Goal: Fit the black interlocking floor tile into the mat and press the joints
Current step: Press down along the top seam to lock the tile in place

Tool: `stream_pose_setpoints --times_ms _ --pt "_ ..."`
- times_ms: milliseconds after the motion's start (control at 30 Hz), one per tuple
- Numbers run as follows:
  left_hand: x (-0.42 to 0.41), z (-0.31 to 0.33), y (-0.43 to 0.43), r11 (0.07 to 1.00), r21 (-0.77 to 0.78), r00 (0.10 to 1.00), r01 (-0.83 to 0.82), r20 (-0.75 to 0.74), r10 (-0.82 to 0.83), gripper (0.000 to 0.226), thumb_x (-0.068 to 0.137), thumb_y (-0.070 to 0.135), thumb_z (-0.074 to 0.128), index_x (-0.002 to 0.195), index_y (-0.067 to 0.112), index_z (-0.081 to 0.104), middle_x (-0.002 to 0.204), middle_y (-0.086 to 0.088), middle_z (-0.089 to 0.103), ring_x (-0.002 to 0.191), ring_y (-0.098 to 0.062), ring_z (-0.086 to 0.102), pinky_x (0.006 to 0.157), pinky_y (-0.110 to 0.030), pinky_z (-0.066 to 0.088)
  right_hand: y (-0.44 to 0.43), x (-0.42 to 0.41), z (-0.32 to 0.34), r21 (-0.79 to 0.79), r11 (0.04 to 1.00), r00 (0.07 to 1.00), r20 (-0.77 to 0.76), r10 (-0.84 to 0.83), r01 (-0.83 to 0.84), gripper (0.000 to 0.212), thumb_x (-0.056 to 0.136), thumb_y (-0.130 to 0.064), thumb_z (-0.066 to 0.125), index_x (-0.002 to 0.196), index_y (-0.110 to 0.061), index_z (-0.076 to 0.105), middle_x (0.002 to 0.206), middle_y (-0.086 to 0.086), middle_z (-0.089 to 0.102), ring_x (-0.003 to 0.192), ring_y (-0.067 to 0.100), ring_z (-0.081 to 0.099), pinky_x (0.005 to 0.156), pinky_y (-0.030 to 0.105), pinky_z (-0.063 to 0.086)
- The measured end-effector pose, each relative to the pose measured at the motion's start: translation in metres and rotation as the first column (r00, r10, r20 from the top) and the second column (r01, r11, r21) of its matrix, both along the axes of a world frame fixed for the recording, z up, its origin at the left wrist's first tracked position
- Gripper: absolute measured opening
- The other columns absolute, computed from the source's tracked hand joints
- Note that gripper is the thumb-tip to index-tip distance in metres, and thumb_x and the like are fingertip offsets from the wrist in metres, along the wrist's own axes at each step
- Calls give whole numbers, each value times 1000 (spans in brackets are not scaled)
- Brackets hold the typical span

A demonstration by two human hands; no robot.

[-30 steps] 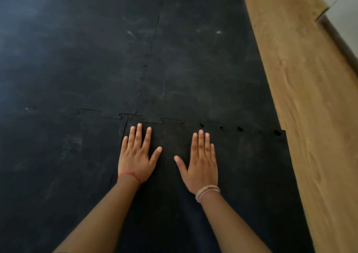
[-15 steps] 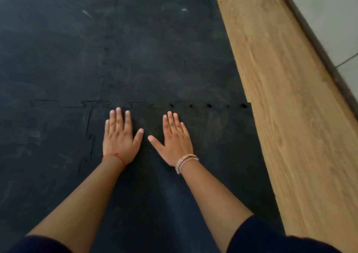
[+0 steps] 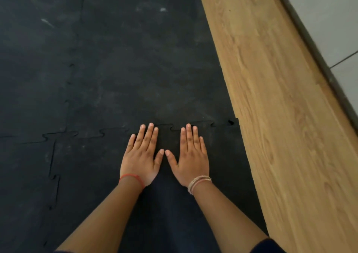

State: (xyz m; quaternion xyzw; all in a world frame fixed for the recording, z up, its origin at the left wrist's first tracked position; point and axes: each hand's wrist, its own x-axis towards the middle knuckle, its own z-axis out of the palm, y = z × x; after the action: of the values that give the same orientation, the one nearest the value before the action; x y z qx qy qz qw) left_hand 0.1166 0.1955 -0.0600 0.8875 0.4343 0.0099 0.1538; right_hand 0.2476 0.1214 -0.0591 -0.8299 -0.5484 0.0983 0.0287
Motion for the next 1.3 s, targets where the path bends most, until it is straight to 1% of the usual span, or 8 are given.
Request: stream_pose_setpoints --times_ms 333,533,733,867,933,1067,1200,1300 --pt "0 3 -5 1000 8 1000 -6 -16 6 60 93 45 17 140 19 -10 154 -1 -12 136 -12 -19 115 -34 -6 -2 9 5 -16 998 994 -96 55 -57 84 88 -65 20 144 -10 -9 154 8 -16 140 22 -17 111 37 -11" --pt "-38 -1 -85 997 -13 996 -82 -22 82 69 76 62 -9 136 27 -19 150 4 -19 135 -14 -24 114 -34 -8 -53 51 9 7 996 995 41 -93 93 84 85 -69 11 141 -12 -17 153 9 -20 137 25 -24 111 39 -13" --pt "-34 -1 -85 991 -16 991 -136 4 136 79 71 68 -19 138 27 -10 149 7 -12 138 -12 -17 113 -32 -6 -28 52 3 -1 990 989 35 141 -141 77 88 -63 8 143 -13 -11 156 6 -11 139 19 -18 114 36 -10" --pt "-33 8 -88 990 -39 991 -136 5 137 84 70 68 -21 139 24 -4 151 5 -5 138 -13 -15 111 -26 -13 -20 59 14 -111 986 991 -52 123 -128 84 85 -68 9 144 -11 -9 156 7 -11 140 18 -16 113 35 -8" --pt "-33 11 -86 990 -52 990 -133 39 135 83 75 67 -15 140 21 6 151 3 5 138 -12 -13 108 -23 -15 -6 58 25 -41 996 987 -137 79 -85 93 76 -75 -2 143 -11 -11 155 7 -11 140 17 -15 111 33 -9" --pt "-34 9 -84 990 -87 994 -108 13 109 74 84 61 -1 140 16 20 149 -2 18 138 -7 -13 108 -24 -9 8 58 11 3 999 999 21 42 -42 90 81 -72 0 141 -8 -14 154 12 -15 139 22 -18 114 37 -7" --pt "-15 16 -67 998 -41 998 -50 36 51 72 79 62 -9 137 20 -13 151 -1 -14 135 -14 -25 108 -23 -22 3 55 1 -84 996 998 49 27 -23 88 84 -70 8 142 -7 -14 154 12 -15 140 23 -17 115 39 -5" --pt "13 15 -27 1000 -11 999 28 31 -27 59 91 51 7 131 22 -25 148 0 -26 131 -12 -29 110 -28 -15 12 59 4 -69 996 999 -1 48 -48 83 87 -66 11 141 -8 -14 154 11 -16 139 21 -18 114 37 -8"
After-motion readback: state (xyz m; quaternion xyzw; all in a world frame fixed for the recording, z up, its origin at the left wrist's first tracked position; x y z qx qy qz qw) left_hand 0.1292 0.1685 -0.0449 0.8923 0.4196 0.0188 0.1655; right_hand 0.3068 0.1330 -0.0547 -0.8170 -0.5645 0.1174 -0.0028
